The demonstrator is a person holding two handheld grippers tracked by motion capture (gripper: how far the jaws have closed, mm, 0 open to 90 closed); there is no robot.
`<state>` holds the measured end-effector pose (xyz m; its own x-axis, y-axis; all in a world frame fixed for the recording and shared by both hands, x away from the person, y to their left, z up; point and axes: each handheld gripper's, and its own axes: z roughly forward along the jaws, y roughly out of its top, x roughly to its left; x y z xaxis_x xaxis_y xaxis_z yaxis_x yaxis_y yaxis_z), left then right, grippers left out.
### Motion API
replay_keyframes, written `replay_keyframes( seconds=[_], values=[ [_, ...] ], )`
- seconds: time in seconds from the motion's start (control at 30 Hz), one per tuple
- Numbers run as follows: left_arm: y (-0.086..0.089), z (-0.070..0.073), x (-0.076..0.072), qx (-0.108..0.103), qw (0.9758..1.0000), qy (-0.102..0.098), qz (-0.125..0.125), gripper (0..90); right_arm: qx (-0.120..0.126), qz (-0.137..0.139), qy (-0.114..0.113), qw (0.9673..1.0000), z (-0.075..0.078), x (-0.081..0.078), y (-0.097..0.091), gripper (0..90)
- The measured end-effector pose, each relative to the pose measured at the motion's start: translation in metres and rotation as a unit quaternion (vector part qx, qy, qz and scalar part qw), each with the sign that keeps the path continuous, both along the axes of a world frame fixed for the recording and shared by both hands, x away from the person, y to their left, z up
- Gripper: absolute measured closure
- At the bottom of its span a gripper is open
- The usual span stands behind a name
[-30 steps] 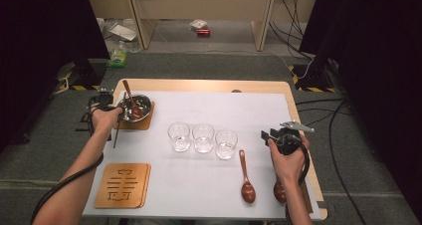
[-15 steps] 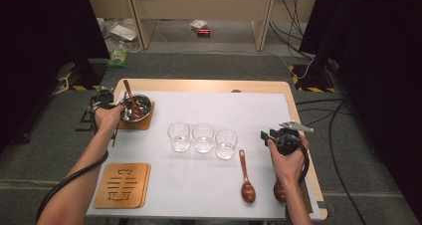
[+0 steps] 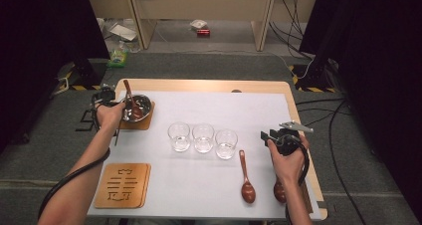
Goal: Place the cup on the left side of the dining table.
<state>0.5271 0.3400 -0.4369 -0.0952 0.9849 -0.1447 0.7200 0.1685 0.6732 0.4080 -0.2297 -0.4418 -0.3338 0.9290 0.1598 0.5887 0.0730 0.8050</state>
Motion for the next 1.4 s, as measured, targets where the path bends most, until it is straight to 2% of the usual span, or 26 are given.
replay_keyframes(
  seconds=[0.17,0.27,0.43,0.53,0.63,0.7,0.83,0.97,1.13,1.23,1.3,1.4],
  values=[
    [0.0,0.004,-0.005,0.005,0.9997,-0.017,-0.015,69.5,-0.001,-0.002,0.0,1.0,0.0,0.0,-0.001,57.8],
    [0.0,0.008,-0.01,0.007,0.9993,-0.029,-0.023,61.6,-0.003,-0.004,0.001,1.0,0.0,0.0,-0.002,57.8],
    [0.002,0.02,-0.022,0.0,0.9976,-0.056,-0.04,50.1,-0.007,-0.009,0.005,0.9999,0.0,0.0,-0.006,57.7],
    [0.001,0.027,-0.03,-0.003,0.9967,-0.063,-0.051,42.5,-0.011,-0.014,0.009,0.9998,0.001,0.0,-0.01,57.7],
    [0.001,0.033,-0.041,-0.005,0.9954,-0.075,-0.059,36.2,-0.017,-0.019,0.016,0.9996,0.003,0.0,-0.015,57.7],
    [0.001,0.035,-0.049,-0.008,0.9943,-0.082,-0.067,35.3,-0.021,-0.025,0.024,0.9992,0.005,0.001,-0.02,57.7],
    [0.002,0.032,-0.065,-0.009,0.9922,-0.089,-0.087,33.8,-0.032,-0.036,0.055,0.9973,0.008,0.002,-0.03,57.7],
    [0.008,0.027,-0.083,-0.014,0.991,-0.101,-0.087,31.1,-0.043,-0.047,0.092,0.9937,0.009,0.003,-0.045,57.5],
    [0.012,0.025,-0.095,-0.021,0.9907,-0.101,-0.089,30.4,-0.046,-0.057,0.137,0.9878,0.007,0.001,-0.058,58.0],
    [0.013,0.029,-0.1,-0.02,0.9898,-0.107,-0.092,30.7,-0.05,-0.06,0.15,0.9857,0.008,-0.001,-0.062,60.0],
    [0.013,0.031,-0.101,-0.021,0.9893,-0.108,-0.096,30.8,-0.052,-0.06,0.171,0.9821,0.008,-0.001,-0.064,63.8],
    [0.012,0.033,-0.102,-0.025,0.9886,-0.11,-0.1,31.9,-0.069,-0.061,0.203,0.9749,0.008,0.0,-0.064,69.6]
  ],
)
